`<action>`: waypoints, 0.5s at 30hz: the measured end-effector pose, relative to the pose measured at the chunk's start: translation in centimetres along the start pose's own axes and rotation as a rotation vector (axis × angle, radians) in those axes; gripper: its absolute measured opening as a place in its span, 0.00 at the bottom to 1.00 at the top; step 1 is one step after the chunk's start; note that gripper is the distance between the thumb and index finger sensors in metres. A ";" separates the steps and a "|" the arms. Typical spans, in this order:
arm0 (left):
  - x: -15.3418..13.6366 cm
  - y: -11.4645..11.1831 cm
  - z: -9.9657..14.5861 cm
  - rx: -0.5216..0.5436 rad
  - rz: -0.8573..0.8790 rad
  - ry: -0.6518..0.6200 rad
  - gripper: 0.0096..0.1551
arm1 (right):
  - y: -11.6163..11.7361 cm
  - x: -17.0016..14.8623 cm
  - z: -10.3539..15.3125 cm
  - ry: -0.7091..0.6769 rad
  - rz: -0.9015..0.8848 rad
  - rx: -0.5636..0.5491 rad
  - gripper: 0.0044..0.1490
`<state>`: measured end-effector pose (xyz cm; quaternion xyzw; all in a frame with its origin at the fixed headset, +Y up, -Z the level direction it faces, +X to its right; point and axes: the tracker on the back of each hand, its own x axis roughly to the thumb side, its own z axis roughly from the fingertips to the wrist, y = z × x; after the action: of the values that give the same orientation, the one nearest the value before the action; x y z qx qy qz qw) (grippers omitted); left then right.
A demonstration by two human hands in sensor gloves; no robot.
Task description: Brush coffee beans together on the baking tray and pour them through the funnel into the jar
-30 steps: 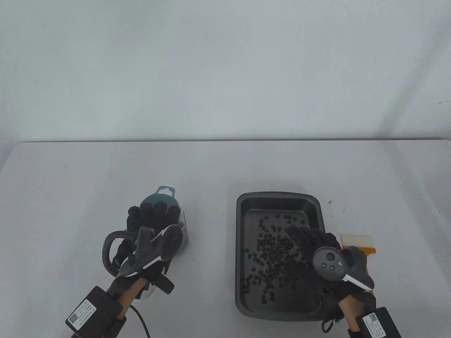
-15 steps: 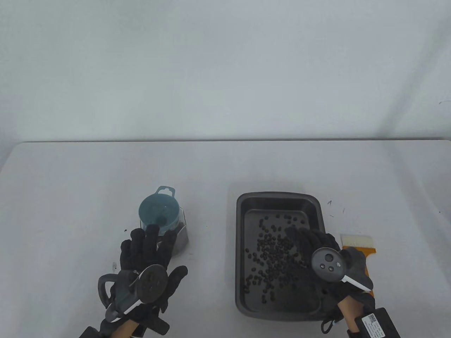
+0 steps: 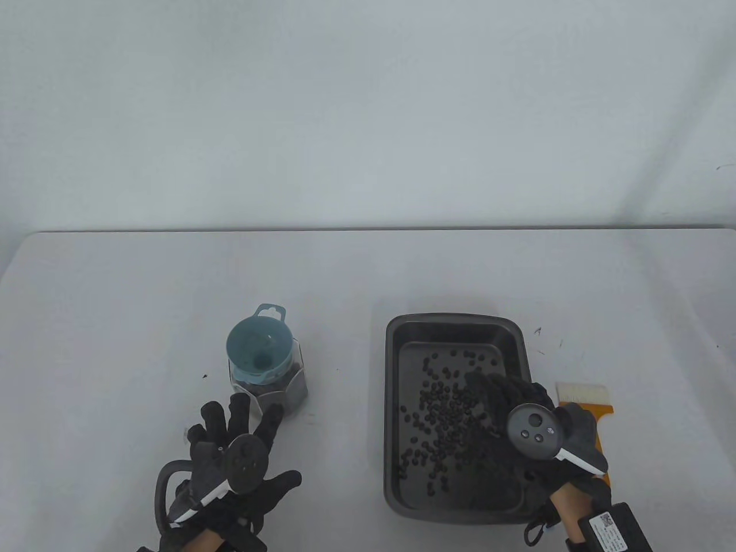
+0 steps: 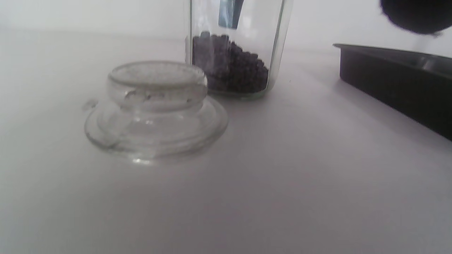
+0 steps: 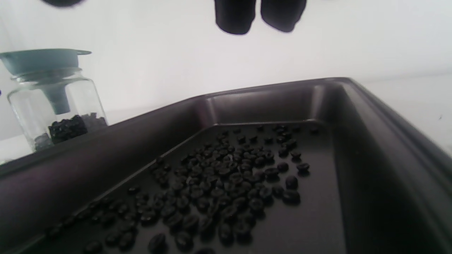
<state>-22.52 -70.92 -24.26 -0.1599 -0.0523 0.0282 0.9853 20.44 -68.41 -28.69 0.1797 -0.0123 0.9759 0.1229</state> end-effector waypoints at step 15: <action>-0.4 0.2 -0.3 0.042 0.036 0.002 0.61 | -0.7 -0.7 0.1 0.035 0.028 -0.024 0.52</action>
<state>-22.85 -70.81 -24.63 -0.1404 -0.0477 0.0467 0.9879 21.25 -67.88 -28.89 0.1609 -0.0241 0.9804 0.1113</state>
